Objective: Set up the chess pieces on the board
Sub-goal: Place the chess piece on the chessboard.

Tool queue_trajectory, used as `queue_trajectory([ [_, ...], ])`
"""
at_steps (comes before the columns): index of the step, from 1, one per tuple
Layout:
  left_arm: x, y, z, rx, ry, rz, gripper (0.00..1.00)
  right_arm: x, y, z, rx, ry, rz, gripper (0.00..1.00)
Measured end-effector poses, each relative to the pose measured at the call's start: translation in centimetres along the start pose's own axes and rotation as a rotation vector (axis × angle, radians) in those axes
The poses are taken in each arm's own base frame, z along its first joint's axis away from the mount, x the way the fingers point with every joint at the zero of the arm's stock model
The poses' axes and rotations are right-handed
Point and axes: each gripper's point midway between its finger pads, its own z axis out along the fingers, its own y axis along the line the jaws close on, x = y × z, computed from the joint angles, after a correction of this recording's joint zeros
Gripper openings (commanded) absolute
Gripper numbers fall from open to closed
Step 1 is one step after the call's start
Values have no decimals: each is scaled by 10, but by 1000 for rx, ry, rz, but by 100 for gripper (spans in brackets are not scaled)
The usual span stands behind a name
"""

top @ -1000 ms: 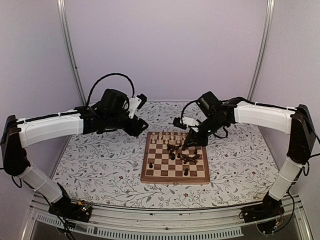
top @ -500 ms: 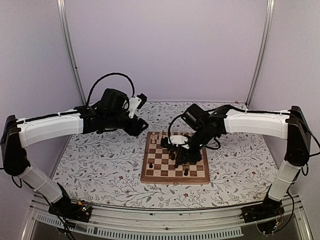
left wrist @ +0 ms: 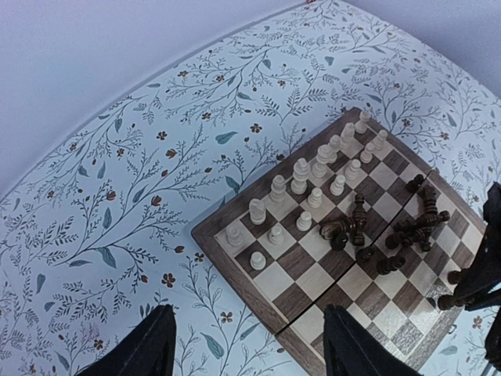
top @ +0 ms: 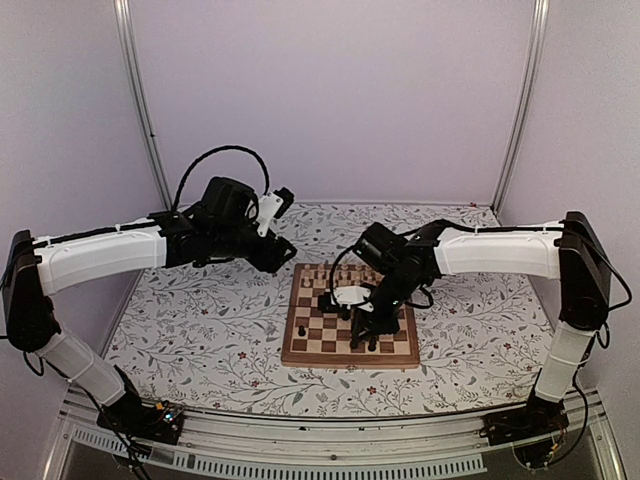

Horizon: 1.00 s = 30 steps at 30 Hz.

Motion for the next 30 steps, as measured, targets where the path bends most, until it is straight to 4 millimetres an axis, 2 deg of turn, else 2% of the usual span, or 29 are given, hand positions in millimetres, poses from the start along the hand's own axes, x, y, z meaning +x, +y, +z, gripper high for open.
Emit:
queue_trajectory([
  [10, 0, 0, 0, 2, 0, 0, 66, 12, -1, 9, 2, 44, 11, 4],
  [19, 0, -1, 0, 7, 0, 0, 67, 13, -3, 10, 12, 46, 10, 27],
  [24, 0, -1, 0, 8, 0, 0, 67, 15, -2, 11, 13, 54, 9, 45],
  [27, -1, -1, 0, 9, -1, 0, 66, 16, -1, 10, 9, 54, 10, 46],
  [30, -1, -1, 0, 8, -1, 0, 67, 14, -1, -2, 11, 37, 18, 47],
])
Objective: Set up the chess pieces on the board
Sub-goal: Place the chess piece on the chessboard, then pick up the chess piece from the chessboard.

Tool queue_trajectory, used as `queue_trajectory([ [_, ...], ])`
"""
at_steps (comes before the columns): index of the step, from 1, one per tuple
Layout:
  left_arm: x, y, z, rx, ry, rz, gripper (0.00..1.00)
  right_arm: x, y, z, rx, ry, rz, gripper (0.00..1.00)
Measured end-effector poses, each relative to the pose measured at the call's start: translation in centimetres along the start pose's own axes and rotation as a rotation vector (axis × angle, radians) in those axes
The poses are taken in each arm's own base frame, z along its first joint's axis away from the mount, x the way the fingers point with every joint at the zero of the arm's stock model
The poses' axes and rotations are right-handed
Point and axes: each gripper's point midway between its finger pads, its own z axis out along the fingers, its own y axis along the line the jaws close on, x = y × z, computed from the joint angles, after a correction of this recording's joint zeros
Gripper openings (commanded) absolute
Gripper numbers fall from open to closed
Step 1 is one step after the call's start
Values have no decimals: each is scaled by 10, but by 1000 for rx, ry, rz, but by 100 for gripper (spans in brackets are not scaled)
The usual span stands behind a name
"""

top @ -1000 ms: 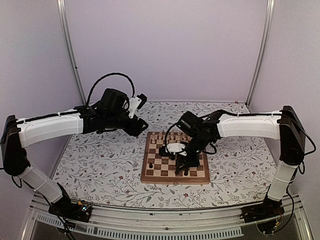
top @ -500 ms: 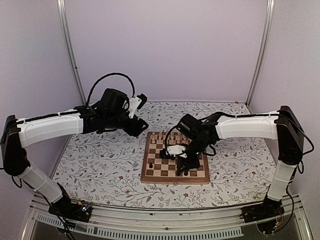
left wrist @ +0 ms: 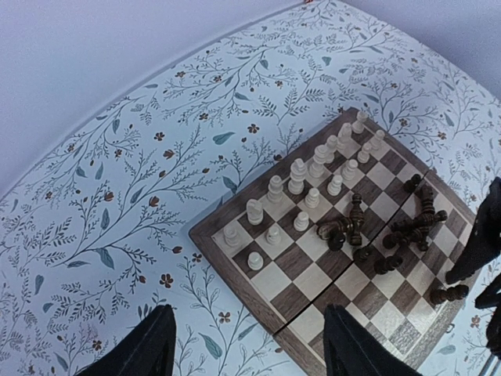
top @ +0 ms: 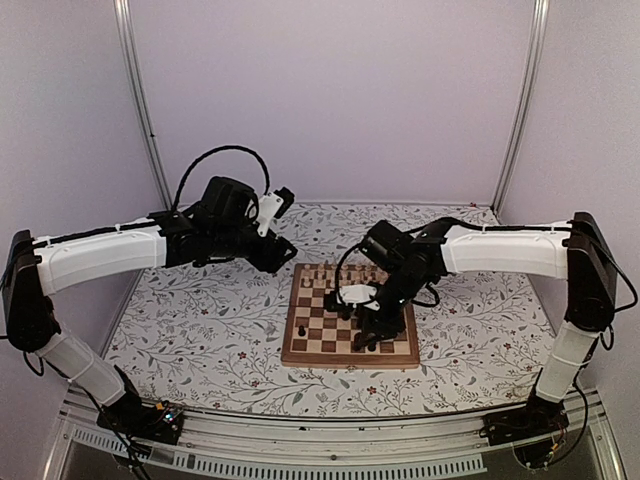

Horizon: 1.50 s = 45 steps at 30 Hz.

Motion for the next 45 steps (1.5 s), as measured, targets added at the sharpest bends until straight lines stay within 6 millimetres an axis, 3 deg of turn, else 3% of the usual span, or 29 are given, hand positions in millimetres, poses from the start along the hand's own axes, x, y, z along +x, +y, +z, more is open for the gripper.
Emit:
queue_trajectory([
  [4, 0, 0, 0, 2, 0, 3, 66, -9, -13, -37, 25, -89, 32, 46],
  [7, 1, -1, 1, 7, 6, 4, 66, -7, -37, -75, 88, -179, 80, 45],
  [10, 4, -7, 4, 25, 18, 16, 65, 6, -63, -106, 165, -248, 144, 42],
  [13, 5, -17, 5, 67, 21, 37, 64, 30, -84, -118, 217, -277, 224, 38],
  [18, 7, -48, 4, 179, 24, 88, 62, 71, -99, -104, 264, -225, 327, 39],
  [24, 23, -73, 14, 259, 80, 136, 62, 84, -106, -79, 251, -175, 351, 43],
  [35, 27, -75, 14, 264, 92, 153, 62, 88, -105, -39, 192, -97, 348, 42],
  [45, 27, -75, 14, 263, 96, 155, 62, 87, -114, -35, 212, -77, 347, 40],
])
